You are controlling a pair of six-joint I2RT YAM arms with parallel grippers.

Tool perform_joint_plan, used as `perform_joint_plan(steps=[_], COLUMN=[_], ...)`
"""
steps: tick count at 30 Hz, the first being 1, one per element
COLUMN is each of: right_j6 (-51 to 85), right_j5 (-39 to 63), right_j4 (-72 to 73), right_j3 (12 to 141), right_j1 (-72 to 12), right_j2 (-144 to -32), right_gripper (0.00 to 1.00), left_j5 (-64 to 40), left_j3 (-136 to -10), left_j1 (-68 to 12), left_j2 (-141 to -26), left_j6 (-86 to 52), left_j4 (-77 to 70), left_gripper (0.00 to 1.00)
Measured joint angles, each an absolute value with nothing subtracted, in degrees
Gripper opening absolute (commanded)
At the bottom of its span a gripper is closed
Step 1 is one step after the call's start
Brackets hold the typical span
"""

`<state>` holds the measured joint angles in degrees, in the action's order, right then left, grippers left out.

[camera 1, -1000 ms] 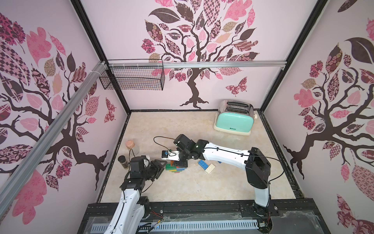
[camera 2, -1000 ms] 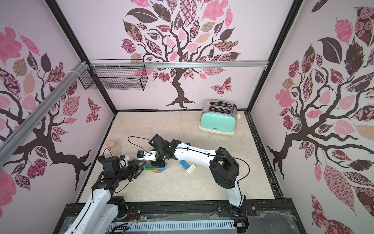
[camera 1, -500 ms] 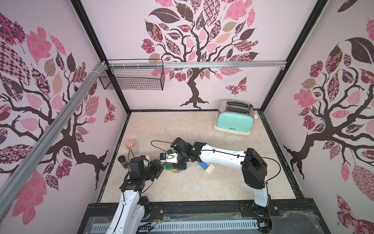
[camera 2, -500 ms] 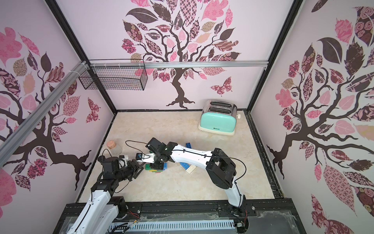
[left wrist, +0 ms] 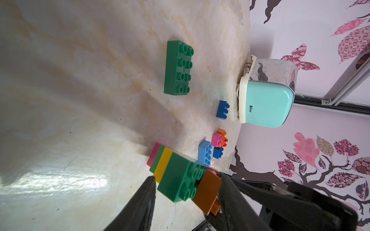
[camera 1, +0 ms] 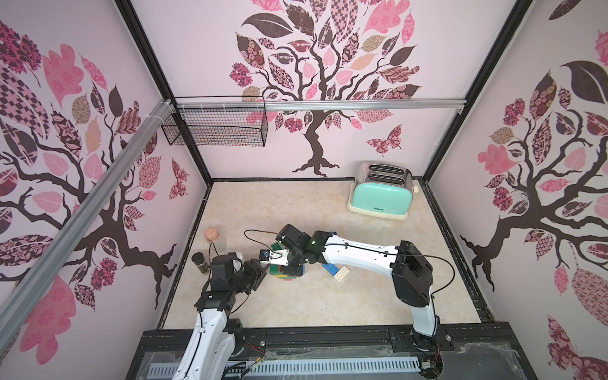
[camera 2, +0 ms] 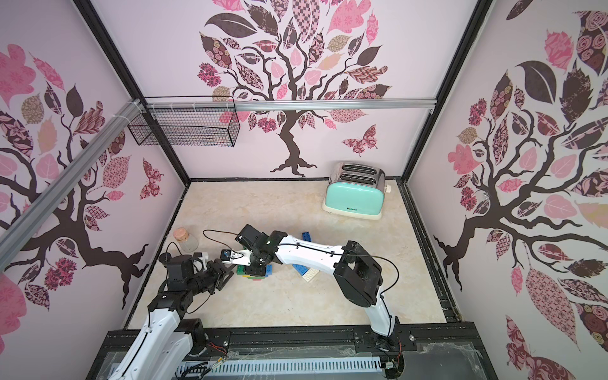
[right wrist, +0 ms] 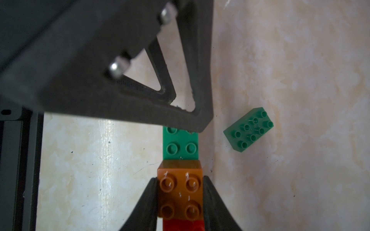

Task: Assemble a heart with lego
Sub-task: Assemble the lego brick with the lego brick.

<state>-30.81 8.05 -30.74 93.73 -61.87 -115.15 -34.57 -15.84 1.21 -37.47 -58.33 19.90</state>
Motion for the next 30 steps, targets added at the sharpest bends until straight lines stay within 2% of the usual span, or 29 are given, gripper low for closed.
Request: perform_joint_plan(steps=[15, 30], right_j6=[-33.0, -32.9], right_j5=[10.0, 11.9], right_j4=[-38.9, -37.6], right_j3=[104.3, 99.1], right_j1=[-62.1, -60.7], right_j2=[-121.6, -118.0], right_gripper=[0.30, 0.31], left_j5=[-34.2, -34.1], left_j3=[-15.8, -15.8], left_j1=[1.2, -0.7], left_j2=[-37.1, -38.6], left_j6=[-58.3, -57.7], left_j4=[20.3, 20.8], left_gripper=[0.54, 0.54])
